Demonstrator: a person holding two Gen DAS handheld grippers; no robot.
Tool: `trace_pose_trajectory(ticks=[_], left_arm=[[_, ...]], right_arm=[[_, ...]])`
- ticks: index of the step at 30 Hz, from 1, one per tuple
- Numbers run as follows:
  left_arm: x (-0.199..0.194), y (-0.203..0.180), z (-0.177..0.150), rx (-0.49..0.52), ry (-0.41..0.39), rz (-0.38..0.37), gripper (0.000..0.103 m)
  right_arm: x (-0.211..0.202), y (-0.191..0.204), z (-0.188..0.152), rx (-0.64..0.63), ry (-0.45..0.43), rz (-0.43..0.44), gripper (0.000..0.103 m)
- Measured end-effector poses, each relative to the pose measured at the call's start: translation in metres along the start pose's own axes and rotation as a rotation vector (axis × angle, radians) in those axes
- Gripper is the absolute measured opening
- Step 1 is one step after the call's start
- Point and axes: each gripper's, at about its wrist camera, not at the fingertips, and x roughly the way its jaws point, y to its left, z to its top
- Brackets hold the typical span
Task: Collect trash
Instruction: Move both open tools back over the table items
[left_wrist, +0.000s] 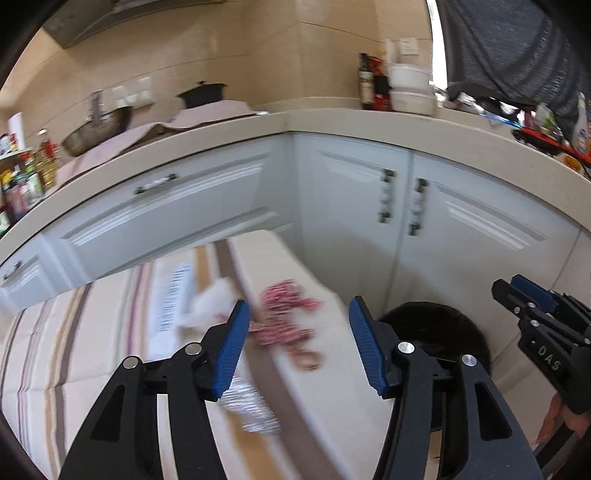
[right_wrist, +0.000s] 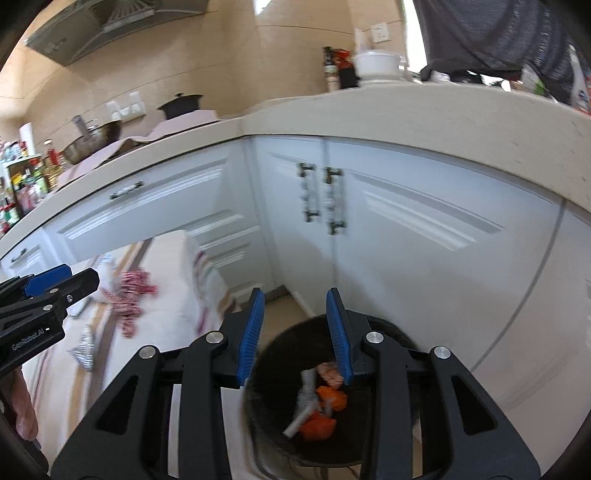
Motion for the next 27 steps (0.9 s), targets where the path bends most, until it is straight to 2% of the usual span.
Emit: trace_pose_trajectory(ticks=[13, 21, 27], left_arm=[[-0.021, 0.099, -0.029, -0.121, 0.029, 0.18, 0.057], [-0.029, 0.143, -0.049, -0.186, 0.054, 0.238, 0.057], [-0.031, 0.165, -0.062, -0.217, 0.077, 0.255, 0.057]], right_arm=[[0.002, 0.106, 0.004, -0.137, 0.024, 0.172, 0.034], [0.004, 0.164, -0.012, -0.232, 0.087, 0.257, 0.034], [0.015, 0.187, -0.022, -0.26, 0.169, 0.285, 0.034]])
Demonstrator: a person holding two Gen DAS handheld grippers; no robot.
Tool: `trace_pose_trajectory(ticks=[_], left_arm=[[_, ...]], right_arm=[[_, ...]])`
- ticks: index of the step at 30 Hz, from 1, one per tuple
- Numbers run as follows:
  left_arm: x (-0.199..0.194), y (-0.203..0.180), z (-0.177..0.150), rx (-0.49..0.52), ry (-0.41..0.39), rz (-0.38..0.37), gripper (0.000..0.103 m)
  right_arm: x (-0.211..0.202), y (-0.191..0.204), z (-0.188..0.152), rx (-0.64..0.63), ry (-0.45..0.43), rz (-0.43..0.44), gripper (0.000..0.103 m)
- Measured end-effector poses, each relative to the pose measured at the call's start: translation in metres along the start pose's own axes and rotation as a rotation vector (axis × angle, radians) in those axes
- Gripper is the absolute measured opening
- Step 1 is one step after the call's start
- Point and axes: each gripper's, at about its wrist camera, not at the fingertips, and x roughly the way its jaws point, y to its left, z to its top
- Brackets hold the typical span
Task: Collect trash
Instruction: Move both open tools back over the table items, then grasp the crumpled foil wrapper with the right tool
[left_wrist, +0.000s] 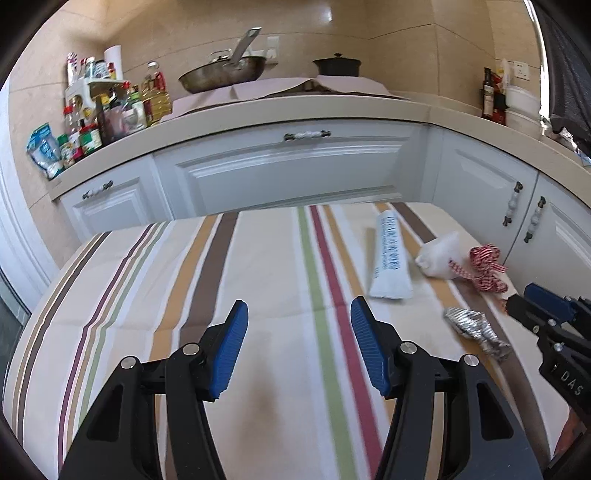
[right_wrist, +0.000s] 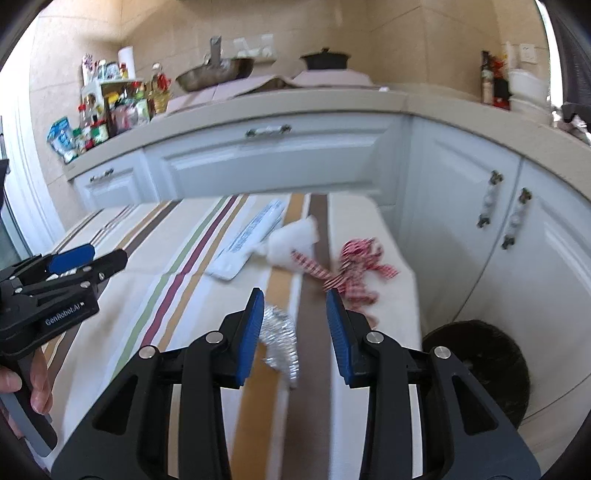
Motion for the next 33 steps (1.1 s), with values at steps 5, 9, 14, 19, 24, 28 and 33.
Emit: trace_pose_trajectory(ticks=[5, 9, 14, 19, 24, 28, 33], left_arm=[[0.001, 0.013, -0.003, -0.023, 0.008, 0.001, 0.057], [0.003, 0.017, -0.004, -0.029, 0.015, -0.004, 0.057], [0.004, 0.018, -0.005, -0.035, 0.019, -0.007, 0.057], [0.006, 0.019, -0.006, -0.035, 0.027, -0.008, 0.057], [0.008, 0.017, -0.006, -0.03, 0.035, -0.011, 0.058], [0.009, 0.014, -0.007, -0.021, 0.036, -0.01, 0.058], [0.012, 0.011, -0.007, -0.014, 0.044, -0.008, 0.058]], right_arm=[[0.018, 0.007, -0.002, 0.0, 0.088, 0.01, 0.034], [0.029, 0.009, -0.006, -0.005, 0.15, 0.009, 0.034], [0.038, 0.012, -0.009, -0.024, 0.202, 0.009, 0.034], [0.043, 0.016, -0.011, -0.042, 0.235, 0.017, 0.024], [0.038, 0.02, -0.01, -0.057, 0.206, 0.015, 0.024], [0.03, 0.017, -0.008, -0.049, 0.166, 0.013, 0.024], [0.018, 0.007, -0.001, -0.033, 0.112, -0.002, 0.024]])
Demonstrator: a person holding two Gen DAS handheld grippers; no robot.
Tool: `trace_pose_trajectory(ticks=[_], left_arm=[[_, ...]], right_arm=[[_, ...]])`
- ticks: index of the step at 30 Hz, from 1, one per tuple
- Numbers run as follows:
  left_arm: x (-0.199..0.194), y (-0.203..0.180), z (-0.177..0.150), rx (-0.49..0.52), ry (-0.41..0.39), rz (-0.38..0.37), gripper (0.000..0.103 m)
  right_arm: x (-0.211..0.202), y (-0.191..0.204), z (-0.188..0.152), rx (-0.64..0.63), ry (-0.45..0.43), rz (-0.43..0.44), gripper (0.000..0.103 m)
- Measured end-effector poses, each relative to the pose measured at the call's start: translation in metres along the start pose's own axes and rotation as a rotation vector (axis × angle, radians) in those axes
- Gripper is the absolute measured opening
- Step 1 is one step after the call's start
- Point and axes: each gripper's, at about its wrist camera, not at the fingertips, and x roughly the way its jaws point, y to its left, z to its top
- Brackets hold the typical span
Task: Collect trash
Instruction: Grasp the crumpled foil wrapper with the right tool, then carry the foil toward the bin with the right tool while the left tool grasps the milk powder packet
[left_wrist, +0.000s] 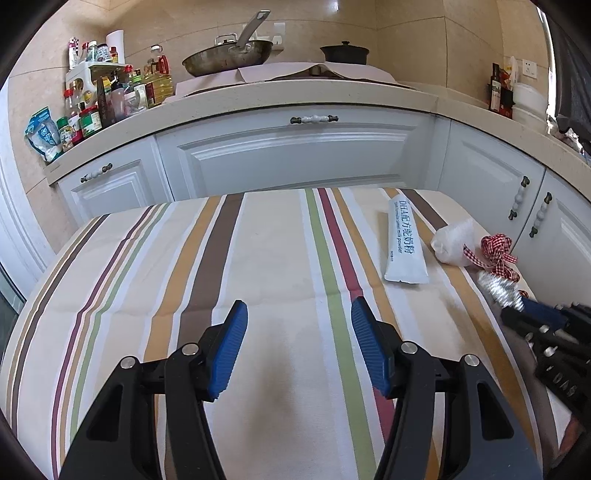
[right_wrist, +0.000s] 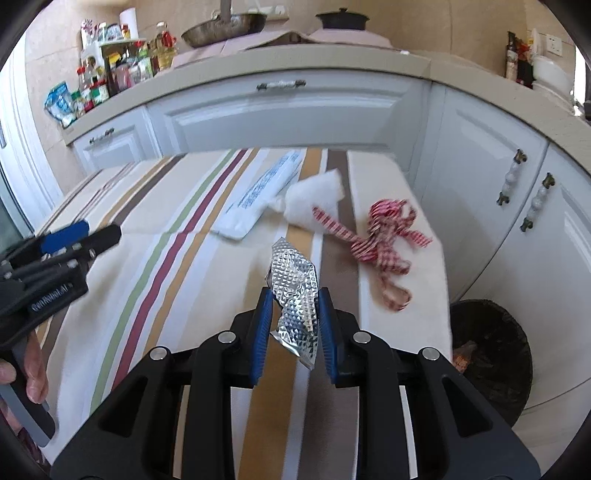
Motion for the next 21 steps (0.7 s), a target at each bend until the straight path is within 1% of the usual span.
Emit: trace_pose_trajectory(ticks=[3, 9, 13, 17, 21], left_arm=[[0.002, -0.003, 0.0, 0.004, 0.004, 0.001, 0.058], [0.007, -0.011, 0.005, 0.016, 0.014, -0.017, 0.058], [0.015, -0.021, 0.01, 0.025, 0.029, -0.039, 0.058], [0.023, -0.038, 0.017, 0.058, 0.035, -0.054, 0.058], [0.039, -0.053, 0.023, 0.065, 0.073, -0.084, 0.058]], right_arm=[[-0.011, -0.01, 0.006, 0.013, -0.048, -0.025, 0.024], [-0.024, -0.033, 0.016, 0.044, -0.107, -0.076, 0.024], [-0.027, -0.052, 0.018, 0.073, -0.13, -0.103, 0.024], [-0.029, -0.072, 0.019, 0.098, -0.145, -0.128, 0.024], [-0.032, -0.091, 0.017, 0.124, -0.163, -0.145, 0.024]])
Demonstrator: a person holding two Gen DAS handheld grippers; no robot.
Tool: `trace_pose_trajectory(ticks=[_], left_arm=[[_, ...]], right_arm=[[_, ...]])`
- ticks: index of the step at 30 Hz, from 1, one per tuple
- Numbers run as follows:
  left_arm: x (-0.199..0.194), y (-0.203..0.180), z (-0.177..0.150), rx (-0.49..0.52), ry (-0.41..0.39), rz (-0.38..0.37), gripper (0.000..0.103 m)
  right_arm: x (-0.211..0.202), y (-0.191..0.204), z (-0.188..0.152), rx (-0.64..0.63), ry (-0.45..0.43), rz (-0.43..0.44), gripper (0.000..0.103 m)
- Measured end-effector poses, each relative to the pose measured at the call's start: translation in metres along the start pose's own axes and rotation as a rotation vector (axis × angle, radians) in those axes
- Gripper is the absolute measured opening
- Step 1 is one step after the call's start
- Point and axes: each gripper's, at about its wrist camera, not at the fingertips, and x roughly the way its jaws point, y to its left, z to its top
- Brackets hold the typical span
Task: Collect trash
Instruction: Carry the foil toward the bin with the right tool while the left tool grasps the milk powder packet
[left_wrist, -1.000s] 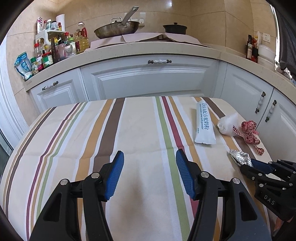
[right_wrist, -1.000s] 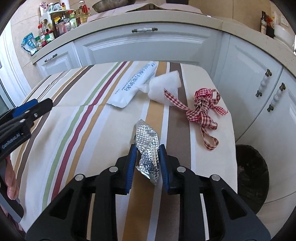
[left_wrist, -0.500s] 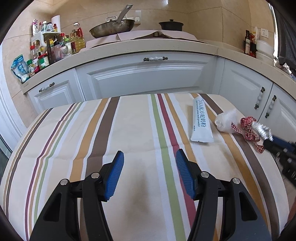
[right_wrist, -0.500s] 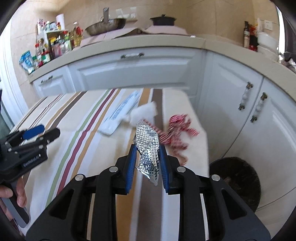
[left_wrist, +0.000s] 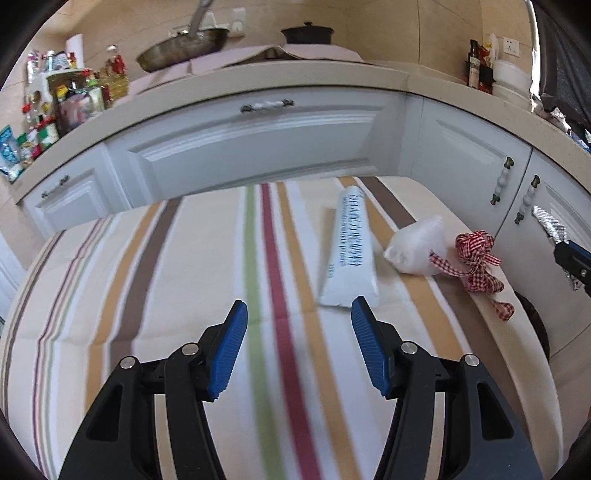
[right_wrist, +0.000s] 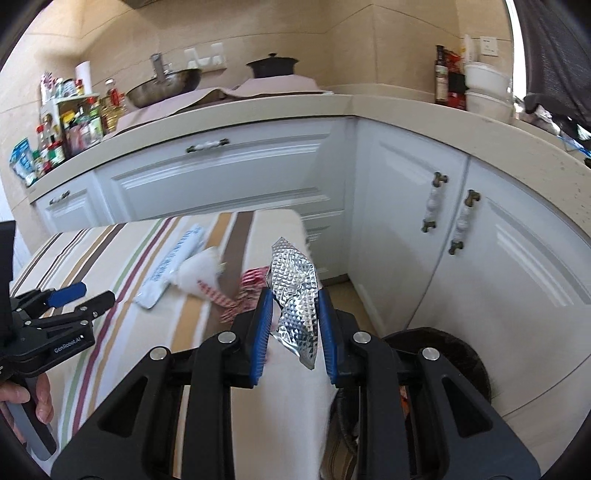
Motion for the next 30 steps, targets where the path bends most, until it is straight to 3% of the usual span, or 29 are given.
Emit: trace_pose_trajectory(ticks=[15, 18, 23, 30], left_arm=[[0.048, -0.028, 0.019, 0.007, 0.127, -0.039, 0.058], [0.05, -0.027, 0.02, 0.002, 0.125, -0.036, 0.057], [0.05, -0.03, 0.02, 0.022, 0.114, -0.036, 0.042], [0.048, -0.028, 0.019, 0.019, 0.11, -0.05, 0.042]], right_arm=[[0.013, -0.05, -0.011, 0.082, 0.002, -0.012, 0.024], [0.016, -0.055, -0.014, 0.089, 0.009, -0.014, 0.024], [0.021, -0.057, -0.016, 0.098, 0.019, -0.014, 0.024], [0.022, -0.055, -0.016, 0.096, 0.022, -0.013, 0.024]])
